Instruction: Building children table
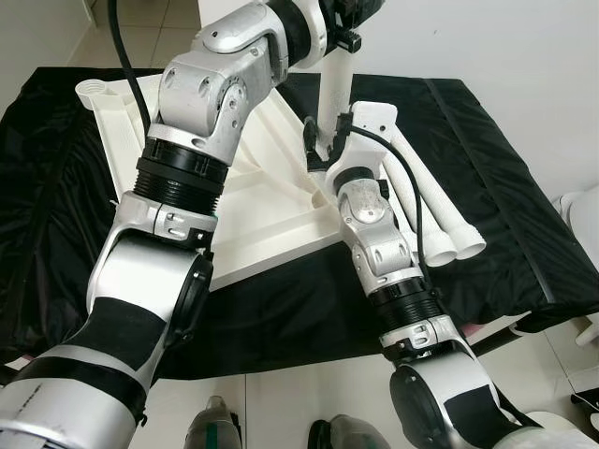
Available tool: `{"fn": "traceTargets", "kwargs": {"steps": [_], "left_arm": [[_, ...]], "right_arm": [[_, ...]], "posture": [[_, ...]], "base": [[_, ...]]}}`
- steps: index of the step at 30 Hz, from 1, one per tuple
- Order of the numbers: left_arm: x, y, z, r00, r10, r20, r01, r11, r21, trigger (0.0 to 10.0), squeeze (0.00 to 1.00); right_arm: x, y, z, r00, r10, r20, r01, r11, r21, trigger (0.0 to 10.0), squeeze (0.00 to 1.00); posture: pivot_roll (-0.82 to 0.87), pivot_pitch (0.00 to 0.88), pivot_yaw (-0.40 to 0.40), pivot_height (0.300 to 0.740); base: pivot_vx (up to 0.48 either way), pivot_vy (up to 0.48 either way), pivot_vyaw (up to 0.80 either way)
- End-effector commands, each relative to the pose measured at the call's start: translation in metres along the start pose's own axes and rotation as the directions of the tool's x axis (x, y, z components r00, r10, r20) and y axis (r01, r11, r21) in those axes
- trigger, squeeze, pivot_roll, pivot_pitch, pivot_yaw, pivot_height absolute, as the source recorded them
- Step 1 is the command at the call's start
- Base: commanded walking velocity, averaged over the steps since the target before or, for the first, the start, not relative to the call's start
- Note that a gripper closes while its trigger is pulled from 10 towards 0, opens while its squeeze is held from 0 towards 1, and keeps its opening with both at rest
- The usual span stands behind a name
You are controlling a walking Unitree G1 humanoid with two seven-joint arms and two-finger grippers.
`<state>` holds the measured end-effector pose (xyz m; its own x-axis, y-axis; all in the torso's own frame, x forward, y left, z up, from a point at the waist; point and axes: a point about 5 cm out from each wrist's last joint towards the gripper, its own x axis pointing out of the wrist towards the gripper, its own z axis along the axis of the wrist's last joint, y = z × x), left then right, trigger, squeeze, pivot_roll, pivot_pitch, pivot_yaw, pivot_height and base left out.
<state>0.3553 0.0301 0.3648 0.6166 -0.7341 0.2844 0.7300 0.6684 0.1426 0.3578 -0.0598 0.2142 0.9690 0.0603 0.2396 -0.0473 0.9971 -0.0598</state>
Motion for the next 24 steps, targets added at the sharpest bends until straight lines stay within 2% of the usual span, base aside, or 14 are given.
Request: {"fn": "traceTargets", "kwargs": {"steps": [1,7,22,23,24], "left_arm": [[0.001,-0.005,0.004,0.999,0.024,0.024,-0.024,1.0,0.012,10.0,0.0],[0.002,-0.008,0.005,1.0,0.009,0.029,-0.009,1.0,0.006,10.0,0.0],[0.004,-0.019,0.004,0.999,-0.023,0.037,0.024,1.0,-0.017,10.0,0.0],[0.004,-0.019,0.003,0.999,-0.023,0.037,0.024,1.0,-0.018,10.0,0.0],[0.004,-0.019,0.003,0.999,-0.023,0.037,0.024,1.0,-0.018,10.0,0.0]], "right_arm": [[0.001,-0.003,0.003,1.0,-0.027,0.003,0.027,1.0,0.001,10.0,0.0],[0.003,-0.004,0.007,0.999,-0.053,-0.008,0.053,0.998,0.026,10.0,0.0],[0.006,0.005,0.015,0.999,-0.034,0.021,0.034,0.999,0.011,10.0,0.0],[0.006,0.005,0.015,0.999,-0.032,0.018,0.032,0.999,0.005,9.5,0.0],[0.006,0.005,0.015,0.999,-0.032,0.018,0.032,0.999,0.005,9.5,0.0]], "posture": [[-0.01,0.0,-0.026,0.74],[-0.01,0.0,-0.025,0.74],[0.0,0.0,-0.031,0.74],[0.0,0.0,-0.031,0.74],[0.0,0.0,-0.031,0.74]], "base": [[0.0,0.0,0.0],[0.0,0.0,0.0],[0.0,0.0,0.0],[0.0,0.0,0.0],[0.0,0.0,0.0]]}}
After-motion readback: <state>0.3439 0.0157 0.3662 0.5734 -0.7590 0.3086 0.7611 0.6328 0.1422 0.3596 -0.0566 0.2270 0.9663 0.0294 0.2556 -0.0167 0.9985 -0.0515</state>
